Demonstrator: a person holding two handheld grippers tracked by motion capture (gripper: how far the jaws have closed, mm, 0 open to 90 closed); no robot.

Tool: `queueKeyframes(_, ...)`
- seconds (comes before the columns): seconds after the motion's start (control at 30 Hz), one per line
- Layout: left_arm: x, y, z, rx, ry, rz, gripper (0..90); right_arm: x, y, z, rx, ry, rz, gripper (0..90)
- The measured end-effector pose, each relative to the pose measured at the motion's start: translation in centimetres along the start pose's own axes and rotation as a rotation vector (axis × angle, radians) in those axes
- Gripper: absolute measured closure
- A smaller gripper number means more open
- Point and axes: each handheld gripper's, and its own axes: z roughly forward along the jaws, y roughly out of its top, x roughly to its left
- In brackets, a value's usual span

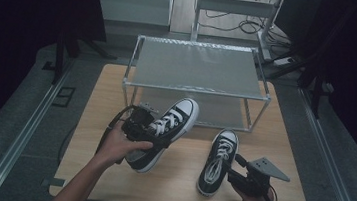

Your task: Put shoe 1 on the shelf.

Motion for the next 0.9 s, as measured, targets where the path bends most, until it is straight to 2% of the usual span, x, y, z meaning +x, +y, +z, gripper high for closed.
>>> queueKeyframes(0.43,-0.6,2.4,-1.0,-0.016,0.002,0.012,16.5,0.0,0.0,0.0,0.002,0.000,-0.001,44.5)
queueKeyframes(0.63,-0.5,4.4,-1.6,-0.025,0.009,0.008,16.5,-0.1,0.0,0.0,0.005,-0.001,-0.001,44.5)
queueKeyframes(0.77,-0.3,6.0,-2.0,-0.031,0.009,-0.011,16.4,-0.1,0.0,0.1,0.003,-0.001,0.000,44.5)
queueKeyframes(0.8,-0.3,6.0,-2.0,-0.031,0.009,-0.011,16.5,-0.1,0.0,0.1,0.003,-0.001,0.000,44.5)
queueKeyframes(0.87,-0.1,7.4,-2.2,-0.033,0.013,-0.025,16.4,-0.2,0.0,0.1,0.002,-0.001,-0.001,44.5)
queueKeyframes(0.9,-0.1,7.4,-2.2,-0.033,0.013,-0.025,16.4,-0.2,0.0,0.1,0.002,-0.001,-0.001,44.5)
